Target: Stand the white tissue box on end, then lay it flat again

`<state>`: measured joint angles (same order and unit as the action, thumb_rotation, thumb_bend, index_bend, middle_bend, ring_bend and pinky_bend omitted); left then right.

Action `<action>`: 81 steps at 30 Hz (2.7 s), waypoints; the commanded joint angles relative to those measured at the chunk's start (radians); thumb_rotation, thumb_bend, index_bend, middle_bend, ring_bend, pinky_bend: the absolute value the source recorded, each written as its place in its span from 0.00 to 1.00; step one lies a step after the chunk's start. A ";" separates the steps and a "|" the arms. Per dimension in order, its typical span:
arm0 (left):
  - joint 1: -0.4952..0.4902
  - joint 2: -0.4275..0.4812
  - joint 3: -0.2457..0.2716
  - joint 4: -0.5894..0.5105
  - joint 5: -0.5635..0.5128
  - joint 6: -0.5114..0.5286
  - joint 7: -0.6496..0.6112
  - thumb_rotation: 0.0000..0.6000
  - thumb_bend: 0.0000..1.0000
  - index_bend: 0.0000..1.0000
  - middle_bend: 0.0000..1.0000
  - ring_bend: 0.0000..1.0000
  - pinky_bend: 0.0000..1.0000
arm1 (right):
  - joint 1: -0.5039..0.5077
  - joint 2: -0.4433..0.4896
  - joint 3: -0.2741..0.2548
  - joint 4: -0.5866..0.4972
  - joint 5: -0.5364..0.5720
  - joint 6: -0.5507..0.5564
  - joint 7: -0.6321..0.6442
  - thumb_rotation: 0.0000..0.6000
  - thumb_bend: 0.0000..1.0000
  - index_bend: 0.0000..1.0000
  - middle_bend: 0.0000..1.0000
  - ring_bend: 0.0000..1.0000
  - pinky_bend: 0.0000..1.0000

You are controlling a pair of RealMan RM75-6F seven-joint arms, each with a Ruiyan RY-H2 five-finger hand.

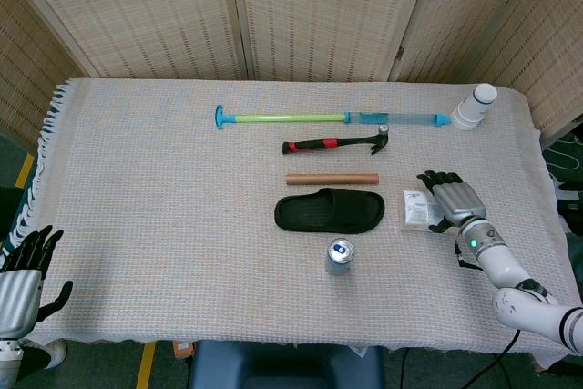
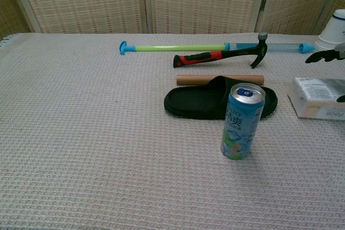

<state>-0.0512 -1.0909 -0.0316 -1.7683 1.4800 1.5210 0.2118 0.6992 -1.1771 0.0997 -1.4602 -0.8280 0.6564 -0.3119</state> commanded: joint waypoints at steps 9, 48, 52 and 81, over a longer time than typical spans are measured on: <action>0.000 -0.003 -0.002 0.002 -0.002 0.000 0.002 1.00 0.35 0.07 0.00 0.00 0.15 | 0.034 -0.049 -0.029 0.048 0.036 -0.024 0.004 1.00 0.17 0.00 0.01 0.00 0.00; 0.003 -0.008 -0.005 0.017 0.020 0.017 -0.014 1.00 0.34 0.07 0.00 0.00 0.15 | -0.105 -0.092 0.062 0.080 -0.361 0.160 0.654 1.00 0.17 0.38 0.39 0.20 0.00; 0.003 -0.010 -0.004 0.018 0.021 0.014 -0.009 1.00 0.34 0.07 0.00 0.00 0.15 | -0.181 -0.132 0.047 0.215 -0.630 0.310 1.275 1.00 0.17 0.38 0.41 0.21 0.00; -0.007 -0.017 -0.014 0.030 -0.010 -0.008 -0.001 1.00 0.34 0.07 0.00 0.00 0.15 | -0.190 -0.580 -0.216 1.232 -0.918 0.567 2.243 1.00 0.17 0.38 0.41 0.22 0.00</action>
<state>-0.0568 -1.1073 -0.0448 -1.7391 1.4709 1.5142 0.2102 0.5078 -1.7483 -0.1070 -0.2418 -1.7448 1.2296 1.9535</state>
